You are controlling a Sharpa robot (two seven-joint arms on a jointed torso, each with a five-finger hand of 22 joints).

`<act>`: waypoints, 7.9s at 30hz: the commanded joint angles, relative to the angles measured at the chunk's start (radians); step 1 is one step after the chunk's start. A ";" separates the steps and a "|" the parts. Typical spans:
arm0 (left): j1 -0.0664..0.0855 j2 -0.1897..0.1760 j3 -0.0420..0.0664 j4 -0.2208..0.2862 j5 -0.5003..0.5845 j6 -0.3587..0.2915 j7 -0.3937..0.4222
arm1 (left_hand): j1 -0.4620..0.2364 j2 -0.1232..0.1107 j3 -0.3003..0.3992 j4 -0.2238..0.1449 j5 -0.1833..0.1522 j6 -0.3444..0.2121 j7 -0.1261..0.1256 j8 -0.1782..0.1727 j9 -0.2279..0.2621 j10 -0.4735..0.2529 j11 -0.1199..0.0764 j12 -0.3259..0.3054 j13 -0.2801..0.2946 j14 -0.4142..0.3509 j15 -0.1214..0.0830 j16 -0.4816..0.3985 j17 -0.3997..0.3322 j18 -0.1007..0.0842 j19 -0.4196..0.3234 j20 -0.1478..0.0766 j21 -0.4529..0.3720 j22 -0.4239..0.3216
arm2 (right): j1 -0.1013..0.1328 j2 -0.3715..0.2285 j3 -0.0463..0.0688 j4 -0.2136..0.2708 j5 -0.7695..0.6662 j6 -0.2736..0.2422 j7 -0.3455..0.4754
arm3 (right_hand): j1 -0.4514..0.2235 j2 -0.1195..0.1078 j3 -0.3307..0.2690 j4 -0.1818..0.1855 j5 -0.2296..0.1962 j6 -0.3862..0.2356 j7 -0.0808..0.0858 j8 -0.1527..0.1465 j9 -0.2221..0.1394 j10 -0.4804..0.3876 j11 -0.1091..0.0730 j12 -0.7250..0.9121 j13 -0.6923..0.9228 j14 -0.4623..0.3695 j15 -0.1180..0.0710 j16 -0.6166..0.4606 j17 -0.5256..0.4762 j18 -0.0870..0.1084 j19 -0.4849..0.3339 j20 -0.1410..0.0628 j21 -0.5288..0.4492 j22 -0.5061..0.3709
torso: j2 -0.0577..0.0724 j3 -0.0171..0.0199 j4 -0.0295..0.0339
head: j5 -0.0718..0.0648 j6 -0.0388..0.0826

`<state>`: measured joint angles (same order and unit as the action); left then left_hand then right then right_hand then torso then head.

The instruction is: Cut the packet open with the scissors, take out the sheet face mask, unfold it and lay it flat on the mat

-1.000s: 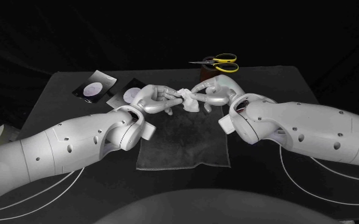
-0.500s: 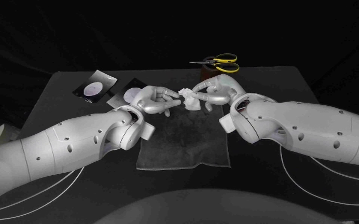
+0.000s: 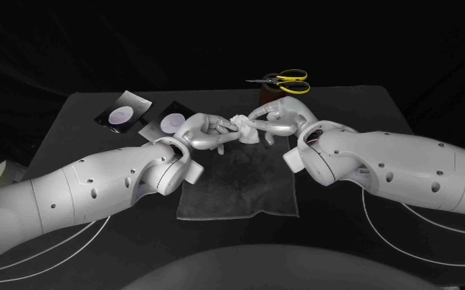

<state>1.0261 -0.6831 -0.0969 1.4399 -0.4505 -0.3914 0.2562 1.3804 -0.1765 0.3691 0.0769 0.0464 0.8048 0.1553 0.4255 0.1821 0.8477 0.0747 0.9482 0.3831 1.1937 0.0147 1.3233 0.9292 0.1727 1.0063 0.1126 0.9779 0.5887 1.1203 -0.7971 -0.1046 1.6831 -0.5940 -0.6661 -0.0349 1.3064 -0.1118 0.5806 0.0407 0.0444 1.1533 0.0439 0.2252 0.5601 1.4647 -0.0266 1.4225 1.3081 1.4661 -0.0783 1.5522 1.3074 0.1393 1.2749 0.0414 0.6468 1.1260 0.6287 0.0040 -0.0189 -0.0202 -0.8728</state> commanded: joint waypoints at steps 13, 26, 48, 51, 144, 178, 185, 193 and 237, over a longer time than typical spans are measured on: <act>0.000 0.013 0.001 -0.003 0.009 0.071 -0.016 | -0.048 -0.002 -0.043 0.057 0.002 -0.039 0.012 -0.041 -0.019 -0.015 0.017 0.039 0.014 0.003 0.014 0.014 0.007 0.010 -0.011 0.012 0.009 0.006 | 0.000 0.001 0.001 0.009 0.004 0.032 0.011 | -0.002 0.008 0.006 0.001 0.004 0.005 0.000 0.020 0.029 0.085 -0.004 -0.006 0.185 0.099 -0.005 0.007 0.239 0.020 -0.001 -0.006 0.001 0.002 | 0.000 -0.0004 0.0009 | -0.003 0.000; 0.000 0.009 0.001 -0.004 0.037 0.100 -0.004 | 0.005 0.070 -0.019 0.088 0.002 0.107 -0.035 0.033 0.006 -0.008 -0.020 0.080 0.027 0.009 -0.014 0.026 0.017 0.009 -0.006 -0.006 0.027 0.028 | 0.000 0.001 0.001 -0.006 0.004 0.030 0.012 | -0.002 0.008 0.006 0.001 0.004 0.005 0.000 0.020 0.029 0.085 -0.004 -0.006 0.185 0.099 -0.005 0.007 0.239 0.020 -0.001 -0.006 0.001 0.002 | -0.001 -0.0005 0.0009 | -0.004 0.000; 0.000 0.006 0.001 -0.003 0.089 0.141 0.016 | 0.100 0.102 0.101 0.012 0.002 0.141 -0.039 0.136 0.064 0.015 -0.035 0.070 0.014 0.031 -0.029 0.046 0.058 -0.001 0.013 -0.025 0.079 0.091 | 0.001 0.002 0.001 -0.052 0.001 0.034 0.005 | -0.004 0.009 0.008 -0.002 0.004 0.003 0.000 0.022 0.030 0.085 -0.004 -0.006 0.185 0.100 -0.005 0.007 0.240 0.020 -0.001 -0.007 0.001 0.002 | 0.000 -0.0003 0.0000 | -0.006 0.000; 0.000 0.007 0.001 -0.002 0.099 0.149 0.019 | 0.092 0.099 0.116 0.010 0.002 0.137 -0.041 0.145 0.072 0.018 -0.035 0.072 0.015 0.037 -0.029 0.052 0.068 -0.003 0.017 -0.026 0.089 0.104 | 0.001 0.003 0.001 -0.056 -0.005 0.041 -0.003 | -0.005 0.009 0.009 -0.003 0.004 0.002 0.001 0.022 0.030 0.084 -0.004 -0.009 0.184 0.099 -0.005 0.006 0.238 0.021 -0.002 -0.007 -0.004 0.000 | 0.000 -0.0003 0.0002 | -0.006 0.000; 0.000 -0.021 0.002 0.034 0.282 0.086 -0.220 | -0.103 0.049 0.325 -0.049 0.003 0.110 -0.067 0.204 0.147 0.102 -0.061 0.164 0.054 0.226 -0.054 0.180 0.337 -0.052 0.191 -0.045 0.314 0.415 | -0.101 -0.022 -0.025 0.016 -0.487 0.044 -0.070 | -0.067 -0.022 -0.098 -0.056 0.016 -0.161 0.085 -0.087 -0.081 0.028 0.069 -0.128 0.105 0.055 0.057 -0.059 0.090 0.041 -0.080 0.035 -0.189 -0.065 | 0.000 -0.0008 0.0008 | -0.020 0.000; 0.000 0.003 0.002 0.032 0.286 0.173 -0.207 | -0.583 0.123 0.003 0.219 0.003 0.057 -0.037 0.017 0.061 0.060 -0.036 0.238 0.098 0.234 -0.034 0.188 0.353 -0.054 0.199 -0.031 0.313 0.418 | -0.123 0.027 -0.028 -0.035 -0.459 0.051 -0.053 | -0.128 -0.066 -0.171 -0.035 0.023 -0.214 0.106 -0.121 -0.123 0.000 0.091 -0.149 0.084 0.036 0.077 -0.067 0.058 0.041 -0.105 0.057 -0.203 -0.059 | 0.000 -0.0002 0.0010 | -0.026 0.000; 0.000 0.012 0.002 0.030 0.278 0.195 -0.213 | -0.595 0.132 -0.023 0.219 0.003 0.036 -0.030 -0.009 0.048 0.055 -0.031 0.240 0.099 0.237 -0.029 0.190 0.359 -0.055 0.201 -0.028 0.315 0.422 | -0.123 0.020 -0.028 -0.039 -0.501 0.076 -0.124 | -0.175 -0.087 -0.248 0.010 0.059 -0.212 0.103 -0.113 -0.128 -0.011 0.090 -0.156 0.074 0.027 0.078 -0.068 0.046 0.042 -0.113 0.061 -0.210 -0.059 | 0.000 -0.0007 -0.0004 | -0.029 0.000; 0.000 0.021 0.002 0.028 0.260 0.216 -0.227 | -0.597 0.132 -0.045 0.218 0.002 0.018 -0.024 -0.034 0.037 0.051 -0.027 0.240 0.099 0.237 -0.025 0.191 0.361 -0.055 0.201 -0.025 0.316 0.422 | -0.123 0.021 -0.028 -0.044 -0.536 0.074 -0.186 | -0.193 -0.086 -0.306 0.052 0.076 -0.190 0.095 -0.092 -0.126 -0.012 0.084 -0.149 0.072 0.028 0.074 -0.063 0.050 0.043 -0.112 0.059 -0.213 -0.058 | 0.000 -0.0001 0.0011 | -0.031 0.000; 0.001 0.048 0.004 -0.002 0.196 0.218 -0.239 | -0.579 0.135 -0.117 0.217 0.002 -0.037 -0.007 -0.110 0.008 0.004 -0.011 0.242 0.103 0.226 -0.009 0.195 0.355 -0.050 0.177 -0.008 0.307 0.404 | -0.123 0.017 -0.027 -0.064 -0.567 0.066 -0.236 | -0.104 -0.022 0.217 -0.152 0.194 -0.124 0.020 0.296 -0.048 0.038 0.011 -0.080 0.094 0.057 0.007 -0.044 0.091 0.042 -0.108 -0.011 -0.115 0.098 | 0.001 0.0002 0.0005 | -0.039 0.000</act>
<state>1.0264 -0.6381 -0.0943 1.4387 -0.2410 -0.1812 0.0065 0.7924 -0.0419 0.2579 0.2952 0.0465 0.7737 0.1530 0.3171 0.1910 0.8607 0.0641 1.1843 0.4844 1.4184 0.0003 1.5147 1.2846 0.1376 1.1883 0.1020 1.2837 0.9930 0.9977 -0.7791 -0.1324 1.6153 -1.1794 -0.5943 -0.3059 1.2080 -0.1343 0.7978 -0.1038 0.2433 1.0321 0.0639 0.5154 0.5132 1.4668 -0.0182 1.3390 1.3073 1.4680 -0.0701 1.5054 1.3073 0.1691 1.1730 0.0324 0.5284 1.2215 0.6291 0.0038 -0.0181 -0.0589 -0.8727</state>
